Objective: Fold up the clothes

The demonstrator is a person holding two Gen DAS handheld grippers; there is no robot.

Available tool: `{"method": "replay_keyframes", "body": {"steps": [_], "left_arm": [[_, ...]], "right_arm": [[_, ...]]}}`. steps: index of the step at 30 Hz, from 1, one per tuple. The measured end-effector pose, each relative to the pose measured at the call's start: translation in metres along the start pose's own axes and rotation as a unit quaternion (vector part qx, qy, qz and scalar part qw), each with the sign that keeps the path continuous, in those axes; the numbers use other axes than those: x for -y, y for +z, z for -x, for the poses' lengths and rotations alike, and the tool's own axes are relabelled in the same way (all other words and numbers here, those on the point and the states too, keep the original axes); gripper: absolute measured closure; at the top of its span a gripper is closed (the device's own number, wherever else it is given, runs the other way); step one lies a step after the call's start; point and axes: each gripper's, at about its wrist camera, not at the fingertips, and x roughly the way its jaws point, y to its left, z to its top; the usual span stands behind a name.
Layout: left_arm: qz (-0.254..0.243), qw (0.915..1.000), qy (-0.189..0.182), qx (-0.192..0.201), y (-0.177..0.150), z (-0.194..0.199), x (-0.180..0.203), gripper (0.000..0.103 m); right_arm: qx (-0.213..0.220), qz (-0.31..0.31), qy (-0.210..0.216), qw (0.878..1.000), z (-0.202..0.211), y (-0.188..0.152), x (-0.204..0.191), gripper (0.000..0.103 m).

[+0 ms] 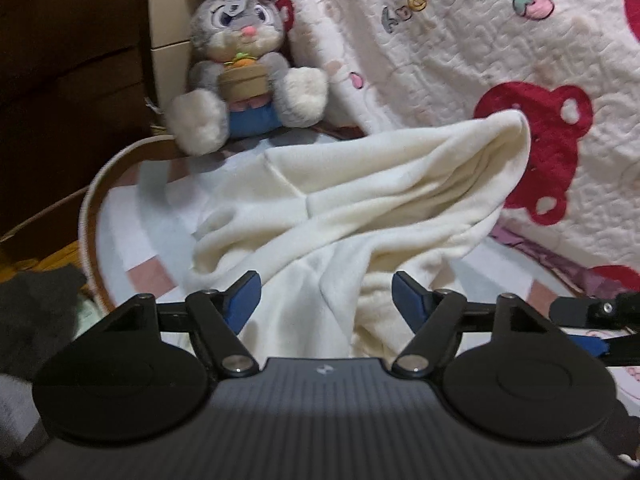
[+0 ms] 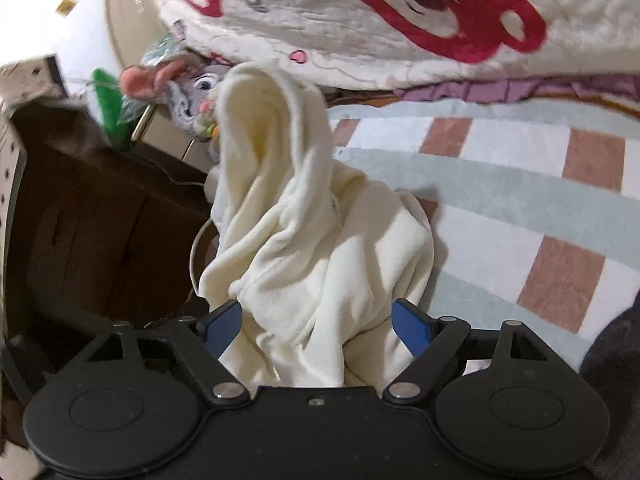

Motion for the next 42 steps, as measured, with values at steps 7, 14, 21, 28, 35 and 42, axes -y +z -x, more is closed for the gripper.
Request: {"method": "replay_keyframes", "body": {"steps": [7,14,21,28,35,42], "left_arm": [[0.003,0.9995,-0.018,-0.024,-0.004,-0.03,-0.029,0.016],[0.169,0.9855,-0.007,0.015,-0.02,-0.044,-0.08,0.014],[0.185,0.9825,-0.012,0.016,-0.015,-0.041,-0.084,0.024],[0.241,0.9681,0.055,0.044,-0.018,-0.036,-0.107,0.021],[0.33,0.9426,-0.022,-0.043,-0.04,-0.077,-0.132,0.021],[0.404,0.8951,-0.132,-0.135,-0.068,-0.122,-0.145,0.028]], "right_arm": [[0.022,-0.051,0.013,0.998,-0.028,0.017,0.011,0.01],[0.047,-0.044,-0.052,0.997,-0.055,0.017,0.008,0.009],[0.055,-0.112,-0.004,0.992,-0.057,0.018,0.028,0.009],[0.016,-0.126,-0.025,0.992,-0.084,0.005,0.035,0.009],[0.025,-0.183,0.003,0.983,-0.106,-0.002,0.054,0.009],[0.036,-0.218,0.02,0.975,-0.137,-0.006,0.07,0.016]]}}
